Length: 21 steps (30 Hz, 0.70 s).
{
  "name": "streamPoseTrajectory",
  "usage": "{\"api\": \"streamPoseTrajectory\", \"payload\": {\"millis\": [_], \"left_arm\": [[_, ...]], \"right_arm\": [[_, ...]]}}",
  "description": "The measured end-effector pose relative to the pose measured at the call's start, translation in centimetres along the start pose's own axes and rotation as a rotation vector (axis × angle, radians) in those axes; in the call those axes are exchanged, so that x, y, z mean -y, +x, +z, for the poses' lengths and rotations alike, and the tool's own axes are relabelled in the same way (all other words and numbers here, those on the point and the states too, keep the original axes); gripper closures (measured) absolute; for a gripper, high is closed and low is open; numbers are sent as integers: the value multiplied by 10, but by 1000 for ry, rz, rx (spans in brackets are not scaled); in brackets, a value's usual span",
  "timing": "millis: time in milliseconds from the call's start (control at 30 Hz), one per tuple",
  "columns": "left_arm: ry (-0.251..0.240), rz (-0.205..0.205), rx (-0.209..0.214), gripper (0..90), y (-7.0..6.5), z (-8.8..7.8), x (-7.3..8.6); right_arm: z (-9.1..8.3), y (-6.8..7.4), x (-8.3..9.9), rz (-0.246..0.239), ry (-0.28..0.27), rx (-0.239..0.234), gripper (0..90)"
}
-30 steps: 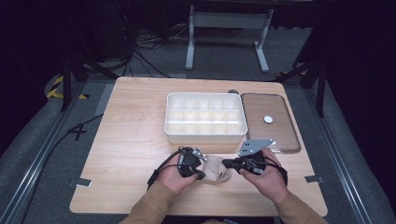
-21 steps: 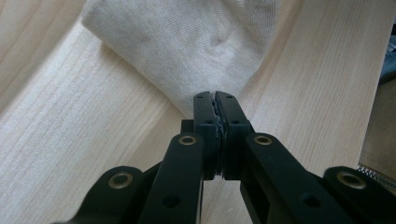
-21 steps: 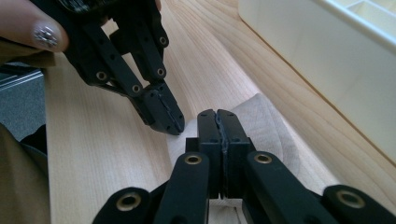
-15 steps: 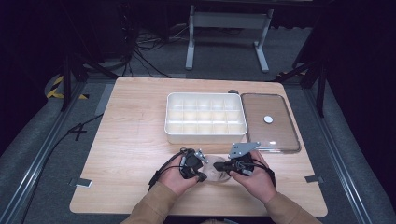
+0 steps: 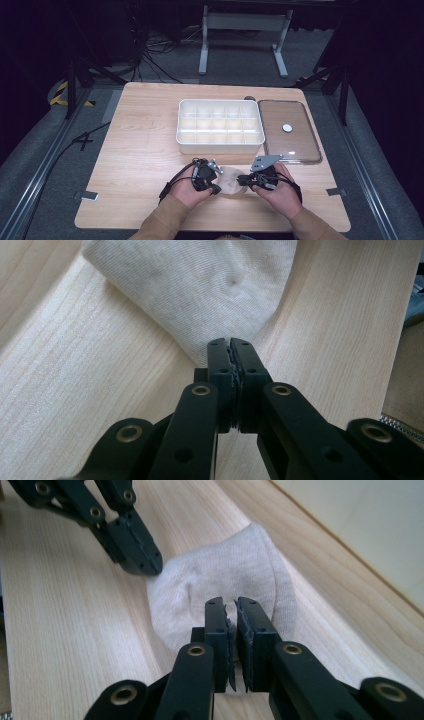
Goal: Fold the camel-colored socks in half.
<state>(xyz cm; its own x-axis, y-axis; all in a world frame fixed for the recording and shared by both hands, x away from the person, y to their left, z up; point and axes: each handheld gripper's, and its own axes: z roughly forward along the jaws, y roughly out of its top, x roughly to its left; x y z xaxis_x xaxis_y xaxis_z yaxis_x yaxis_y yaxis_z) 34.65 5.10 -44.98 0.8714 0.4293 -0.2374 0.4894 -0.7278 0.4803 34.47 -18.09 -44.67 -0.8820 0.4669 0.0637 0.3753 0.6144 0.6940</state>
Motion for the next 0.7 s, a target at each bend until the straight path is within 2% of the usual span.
{"api": "streamPoseTrajectory", "payload": {"millis": [133, 233, 533, 633, 700], "left_arm": [[1, -1, 0, 886, 1, -1, 0], [0, -2, 3, 887, 1, -1, 0], [-4, -6, 10, 888, 0, -1, -1], [2, -6, 21, 883, 1, 0, -1], [21, -3, 31, 866, 0, 1, -1]], "right_arm": [[2, 1, 2, -8, 32, 10, 849], [6, -1, 5, -14, 70, 19, 813], [7, -9, 9, -18, 68, -1, 828], [7, -10, 8, -53, 69, -5, 810], [6, -11, 7, -56, 66, 4, 801]]}}
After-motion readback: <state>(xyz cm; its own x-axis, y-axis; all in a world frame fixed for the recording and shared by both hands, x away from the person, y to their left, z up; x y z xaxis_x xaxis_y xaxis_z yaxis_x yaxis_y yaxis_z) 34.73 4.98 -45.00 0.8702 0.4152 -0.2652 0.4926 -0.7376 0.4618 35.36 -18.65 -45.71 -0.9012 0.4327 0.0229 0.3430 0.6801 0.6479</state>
